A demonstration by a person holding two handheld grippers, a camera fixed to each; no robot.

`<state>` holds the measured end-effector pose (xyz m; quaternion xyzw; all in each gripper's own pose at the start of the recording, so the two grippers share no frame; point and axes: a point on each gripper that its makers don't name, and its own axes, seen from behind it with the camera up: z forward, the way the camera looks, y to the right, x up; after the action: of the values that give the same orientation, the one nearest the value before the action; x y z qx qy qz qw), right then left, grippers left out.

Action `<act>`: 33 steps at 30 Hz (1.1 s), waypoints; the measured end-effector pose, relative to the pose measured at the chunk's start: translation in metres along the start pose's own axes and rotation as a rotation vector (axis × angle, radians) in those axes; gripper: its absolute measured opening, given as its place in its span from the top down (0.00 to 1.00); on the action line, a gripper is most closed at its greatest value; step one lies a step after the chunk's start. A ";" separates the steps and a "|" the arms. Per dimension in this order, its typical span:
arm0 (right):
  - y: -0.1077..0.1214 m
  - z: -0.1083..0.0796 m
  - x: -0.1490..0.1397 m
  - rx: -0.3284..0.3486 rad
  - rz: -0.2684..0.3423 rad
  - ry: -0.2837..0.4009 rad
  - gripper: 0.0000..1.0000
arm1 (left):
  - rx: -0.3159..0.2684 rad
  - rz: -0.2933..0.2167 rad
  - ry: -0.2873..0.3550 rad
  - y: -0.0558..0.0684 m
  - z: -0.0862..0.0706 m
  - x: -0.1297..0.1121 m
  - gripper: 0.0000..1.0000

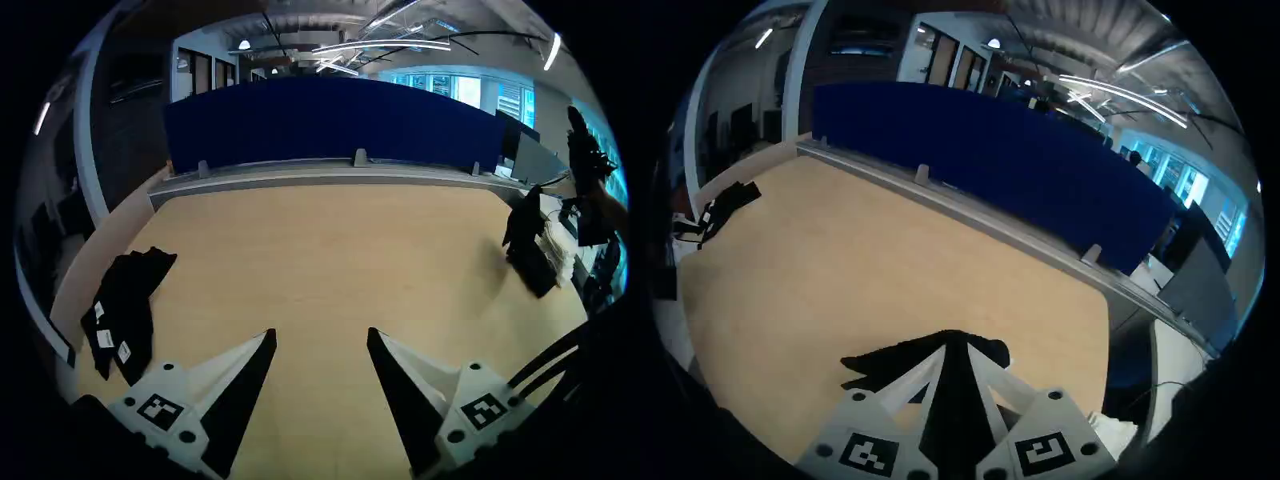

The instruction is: Fold towel

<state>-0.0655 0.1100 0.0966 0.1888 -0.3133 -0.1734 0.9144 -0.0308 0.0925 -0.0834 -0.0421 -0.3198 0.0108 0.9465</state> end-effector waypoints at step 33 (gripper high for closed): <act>0.053 -0.040 -0.142 -0.100 0.119 -0.157 0.96 | -0.038 0.049 -0.010 0.040 0.001 0.004 0.17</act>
<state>-0.1350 0.2276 0.0192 0.1099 -0.3854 -0.1483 0.9041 -0.0280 0.1321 -0.0843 -0.0679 -0.3234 0.0281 0.9434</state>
